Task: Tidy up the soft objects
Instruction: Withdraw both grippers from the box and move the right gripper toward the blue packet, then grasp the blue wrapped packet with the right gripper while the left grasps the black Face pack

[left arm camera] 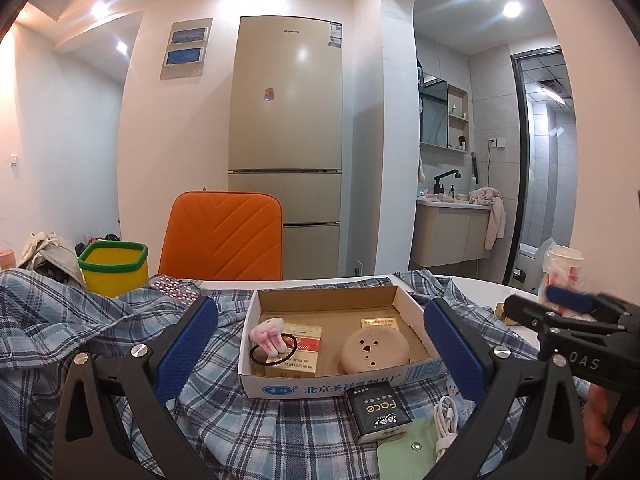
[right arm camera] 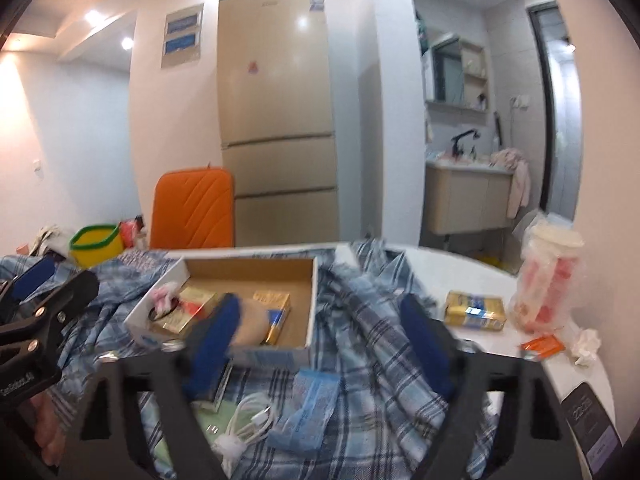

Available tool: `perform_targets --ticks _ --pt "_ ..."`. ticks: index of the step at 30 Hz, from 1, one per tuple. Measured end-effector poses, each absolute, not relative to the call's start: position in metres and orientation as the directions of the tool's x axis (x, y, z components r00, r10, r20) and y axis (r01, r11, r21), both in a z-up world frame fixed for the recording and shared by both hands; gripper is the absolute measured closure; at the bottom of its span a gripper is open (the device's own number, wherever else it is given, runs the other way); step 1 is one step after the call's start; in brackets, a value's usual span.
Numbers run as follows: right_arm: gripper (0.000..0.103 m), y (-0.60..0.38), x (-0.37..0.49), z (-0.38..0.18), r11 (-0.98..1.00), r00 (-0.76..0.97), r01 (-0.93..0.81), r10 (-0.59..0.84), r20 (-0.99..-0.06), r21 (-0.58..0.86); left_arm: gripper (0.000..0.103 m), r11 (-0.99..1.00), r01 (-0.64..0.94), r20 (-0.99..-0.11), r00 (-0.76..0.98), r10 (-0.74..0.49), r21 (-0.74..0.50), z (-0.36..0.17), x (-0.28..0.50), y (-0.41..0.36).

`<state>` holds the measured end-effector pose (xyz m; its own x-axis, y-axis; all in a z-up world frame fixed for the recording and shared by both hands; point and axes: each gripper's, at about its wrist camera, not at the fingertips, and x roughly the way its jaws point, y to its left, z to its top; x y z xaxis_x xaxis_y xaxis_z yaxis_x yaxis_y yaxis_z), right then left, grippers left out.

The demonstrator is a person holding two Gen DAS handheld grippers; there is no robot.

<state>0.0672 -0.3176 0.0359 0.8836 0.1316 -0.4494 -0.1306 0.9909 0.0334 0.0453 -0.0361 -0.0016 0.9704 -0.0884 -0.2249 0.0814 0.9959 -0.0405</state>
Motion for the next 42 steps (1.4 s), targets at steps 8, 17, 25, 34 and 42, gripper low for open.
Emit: perform_targets --ticks 8,17,25,34,42 --pt "0.096 -0.331 0.1 0.002 0.981 0.726 -0.118 0.192 -0.66 0.155 0.0 0.996 0.09 -0.265 0.96 -0.094 -0.027 -0.006 0.053 -0.04" --pt "0.096 -0.32 0.126 -0.037 0.976 0.546 -0.148 0.217 -0.809 0.162 0.0 0.993 0.118 -0.263 0.958 -0.114 0.001 -0.006 0.05 -0.048" --pt "0.059 -0.323 0.109 -0.015 0.975 0.665 -0.148 0.222 -0.713 0.165 0.0 0.993 0.121 -0.262 0.958 -0.116 0.002 -0.006 0.049 -0.048" --pt "0.034 -0.321 0.121 -0.027 0.989 0.61 -0.101 0.15 -0.778 0.111 0.0 0.993 0.115 -0.263 0.958 -0.113 -0.006 -0.005 0.049 -0.046" --pt "0.034 -0.316 0.128 -0.041 0.991 0.548 -0.102 0.128 -0.826 0.086 0.0 0.994 0.111 -0.276 0.955 -0.109 -0.009 -0.006 0.051 -0.045"
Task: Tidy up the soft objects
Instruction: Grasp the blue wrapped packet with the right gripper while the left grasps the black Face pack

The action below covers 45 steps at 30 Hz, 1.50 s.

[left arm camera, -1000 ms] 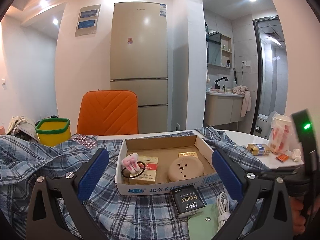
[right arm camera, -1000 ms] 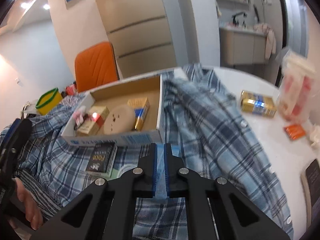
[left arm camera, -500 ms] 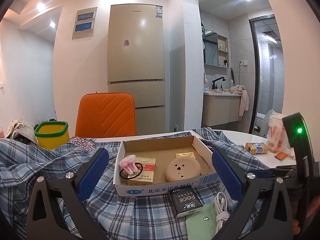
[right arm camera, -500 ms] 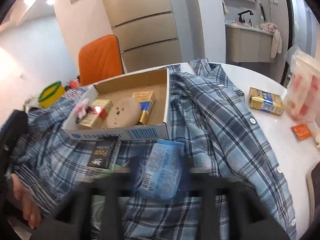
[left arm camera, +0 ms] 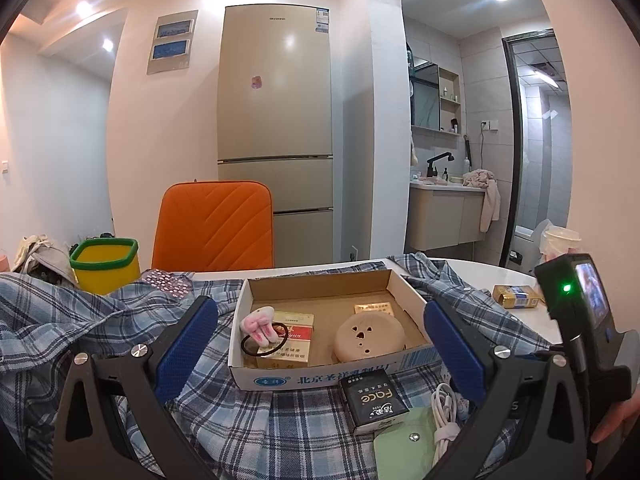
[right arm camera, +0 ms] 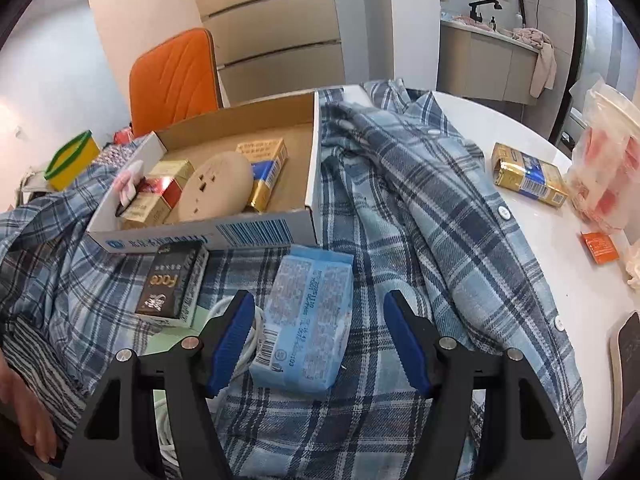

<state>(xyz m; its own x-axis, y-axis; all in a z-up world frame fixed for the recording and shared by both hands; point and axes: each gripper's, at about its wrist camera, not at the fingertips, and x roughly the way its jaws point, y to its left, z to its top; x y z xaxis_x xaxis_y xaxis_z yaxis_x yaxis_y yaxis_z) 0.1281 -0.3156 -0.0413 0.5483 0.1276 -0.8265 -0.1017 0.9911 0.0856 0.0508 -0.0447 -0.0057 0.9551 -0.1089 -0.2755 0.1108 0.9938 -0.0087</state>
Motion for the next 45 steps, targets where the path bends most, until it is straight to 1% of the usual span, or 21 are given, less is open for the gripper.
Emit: perform_targets --ticks 3,4,6,12,15,18,23,25,27,30,34,36,38,40,45 --pt "0.036 -0.315 0.131 -0.046 0.991 0.526 -0.104 0.127 -0.841 0.085 0.0 0.994 0.11 -0.281 0.954 -0.108 -0.007 -0.006 0.052 -0.045" --pt "0.044 -0.315 0.131 -0.047 0.99 0.523 -0.104 0.132 -0.842 0.09 0.0 0.994 0.11 -0.281 0.954 -0.107 -0.007 -0.006 0.052 -0.045" --pt "0.055 -0.316 0.131 -0.048 0.991 0.517 -0.097 0.13 -0.846 0.092 0.0 0.994 0.11 -0.281 0.954 -0.107 -0.007 -0.006 0.052 -0.045" --pt "0.058 -0.318 0.125 -0.039 0.992 0.566 -0.09 0.125 -0.815 0.089 0.0 0.994 0.105 -0.296 0.95 -0.102 -0.007 -0.008 0.055 -0.045" --pt "0.062 -0.318 0.119 -0.031 0.992 0.602 -0.095 0.12 -0.79 0.079 0.0 0.996 0.092 -0.324 0.942 -0.087 0.0 -0.01 0.061 -0.046" --pt "0.062 -0.318 0.113 -0.023 0.992 0.639 -0.099 0.12 -0.76 0.073 0.0 0.997 0.081 -0.388 0.919 -0.069 0.017 -0.016 0.073 -0.049" --pt "0.062 -0.316 0.105 -0.013 0.992 0.688 -0.109 0.122 -0.715 0.064 0.002 0.991 0.131 -0.556 0.826 -0.098 0.02 -0.032 0.102 -0.058" --pt "0.062 -0.316 0.101 -0.009 0.992 0.708 -0.108 0.119 -0.697 0.06 0.008 0.989 0.15 -0.611 0.783 -0.114 0.007 -0.037 0.11 -0.061" --pt "0.062 -0.315 0.099 -0.007 0.993 0.716 -0.107 0.111 -0.69 0.049 0.009 0.988 0.152 -0.653 0.748 -0.114 0.001 -0.043 0.116 -0.063" --pt "0.062 -0.316 0.099 -0.006 0.993 0.719 -0.105 0.112 -0.686 0.053 0.009 0.988 0.154 -0.697 0.708 -0.111 -0.001 -0.051 0.124 -0.069" --pt "0.062 -0.318 0.101 -0.007 0.994 0.713 -0.097 0.109 -0.692 0.056 0.015 0.986 0.164 -0.751 0.649 -0.125 -0.022 -0.056 0.132 -0.076" --pt "0.062 -0.318 0.101 -0.008 0.994 0.712 -0.095 0.108 -0.694 0.056 0.019 0.984 0.17 -0.774 0.616 -0.143 -0.047 -0.06 0.136 -0.081" --pt "0.062 -0.318 0.101 -0.009 0.994 0.709 -0.096 0.11 -0.697 0.059 0.02 0.98 0.18 -0.799 0.575 -0.175 -0.084 -0.065 0.141 -0.084" --pt "0.062 -0.318 0.101 -0.009 0.994 0.71 -0.096 0.11 -0.696 0.059 0.027 0.979 0.174 -0.816 0.547 -0.188 -0.109 -0.071 0.145 -0.085" --pt "0.062 -0.318 0.102 -0.01 0.993 0.707 -0.102 0.114 -0.698 0.058 0.036 0.976 0.176 -0.827 0.524 -0.204 -0.129 -0.081 0.146 -0.083"
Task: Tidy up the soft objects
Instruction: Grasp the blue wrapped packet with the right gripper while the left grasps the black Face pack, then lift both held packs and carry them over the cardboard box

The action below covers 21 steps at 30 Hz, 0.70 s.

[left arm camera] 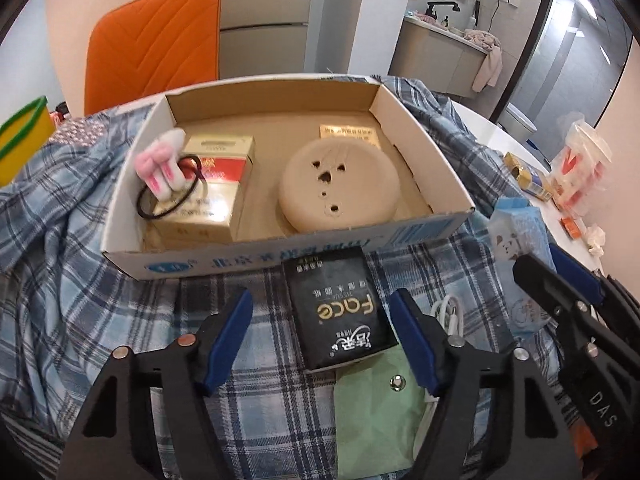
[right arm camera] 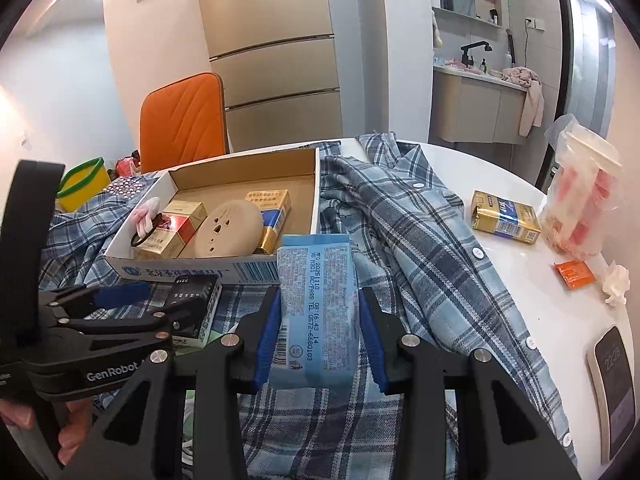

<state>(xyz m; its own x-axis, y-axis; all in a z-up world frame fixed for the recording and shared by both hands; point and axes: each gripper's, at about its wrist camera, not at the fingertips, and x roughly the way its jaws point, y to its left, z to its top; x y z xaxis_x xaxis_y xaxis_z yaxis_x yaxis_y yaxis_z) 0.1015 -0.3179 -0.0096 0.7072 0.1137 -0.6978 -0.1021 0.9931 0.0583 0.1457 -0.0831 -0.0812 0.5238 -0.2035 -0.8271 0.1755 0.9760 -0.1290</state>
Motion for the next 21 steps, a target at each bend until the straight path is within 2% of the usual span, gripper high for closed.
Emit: perform_targets --ticks 7,9,13,16,21 --pt "0.062 -0.317 0.102 -0.01 0.993 0.701 -0.106 0.117 -0.704 0.059 0.037 0.973 0.223 -0.841 0.515 -0.168 -0.058 -0.087 0.142 -0.098" --pt "0.062 -0.317 0.102 -0.01 0.993 0.7 -0.107 0.117 -0.704 0.059 0.037 0.972 0.223 -0.846 0.502 -0.179 -0.073 -0.088 0.144 -0.096" --pt "0.062 -0.316 0.102 -0.011 0.992 0.698 -0.108 0.118 -0.706 0.059 0.052 0.971 0.221 -0.843 0.504 -0.191 -0.088 -0.088 0.144 -0.093" --pt "0.062 -0.316 0.102 -0.01 0.992 0.701 -0.112 0.122 -0.703 0.061 0.055 0.977 0.204 -0.823 0.542 -0.171 -0.069 -0.083 0.136 -0.091" --pt "0.062 -0.315 0.098 -0.007 0.989 0.716 -0.13 0.14 -0.684 0.066 0.058 0.971 0.228 -0.741 0.64 -0.204 -0.07 -0.063 0.118 -0.086"
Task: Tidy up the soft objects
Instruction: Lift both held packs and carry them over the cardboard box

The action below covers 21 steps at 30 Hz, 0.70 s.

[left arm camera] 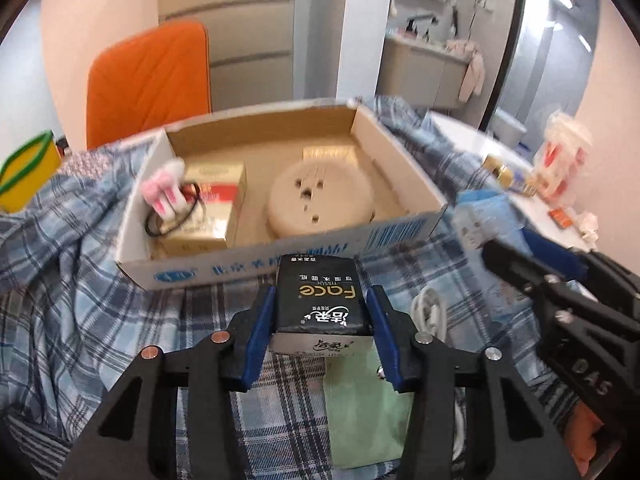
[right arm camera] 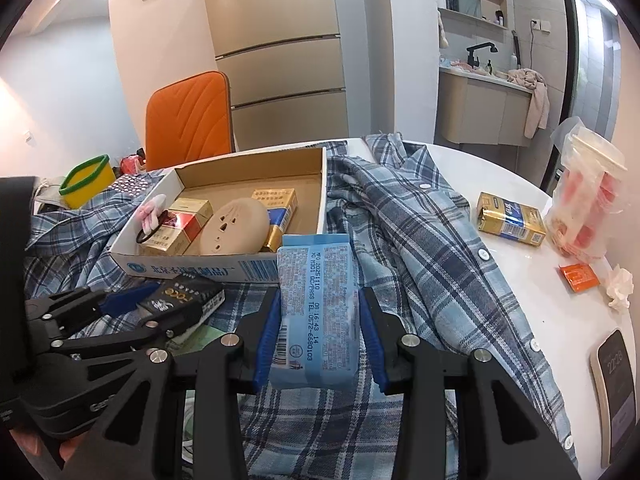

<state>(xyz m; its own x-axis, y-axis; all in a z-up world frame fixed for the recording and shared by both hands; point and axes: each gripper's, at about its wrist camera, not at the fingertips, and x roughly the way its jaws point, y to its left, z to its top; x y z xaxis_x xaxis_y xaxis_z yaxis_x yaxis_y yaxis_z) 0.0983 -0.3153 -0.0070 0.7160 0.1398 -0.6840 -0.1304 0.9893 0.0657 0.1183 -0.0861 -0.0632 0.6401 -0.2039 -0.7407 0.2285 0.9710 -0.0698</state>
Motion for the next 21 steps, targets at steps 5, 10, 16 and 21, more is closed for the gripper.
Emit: perform_targets --ticks 5,10,16,21 --pt "0.062 -0.313 0.089 0.001 0.985 0.753 -0.16 0.164 -0.638 0.064 0.058 0.972 0.221 -0.64 0.736 -0.222 -0.082 -0.045 0.102 -0.077" --pt "0.062 -0.311 0.079 0.011 0.98 0.793 -0.188 0.19 -0.579 0.065 0.059 0.972 0.22 -0.517 0.825 -0.23 -0.082 -0.027 0.084 -0.071" --pt "0.062 -0.309 0.067 0.021 0.974 0.838 -0.221 0.22 -0.5 0.058 0.059 0.967 0.251 -0.33 0.911 -0.249 -0.038 -0.008 0.052 -0.074" --pt "0.062 -0.311 0.057 0.028 0.972 0.867 -0.228 0.231 -0.44 0.061 0.059 0.971 0.238 -0.247 0.94 -0.235 -0.021 -0.002 0.037 -0.071"
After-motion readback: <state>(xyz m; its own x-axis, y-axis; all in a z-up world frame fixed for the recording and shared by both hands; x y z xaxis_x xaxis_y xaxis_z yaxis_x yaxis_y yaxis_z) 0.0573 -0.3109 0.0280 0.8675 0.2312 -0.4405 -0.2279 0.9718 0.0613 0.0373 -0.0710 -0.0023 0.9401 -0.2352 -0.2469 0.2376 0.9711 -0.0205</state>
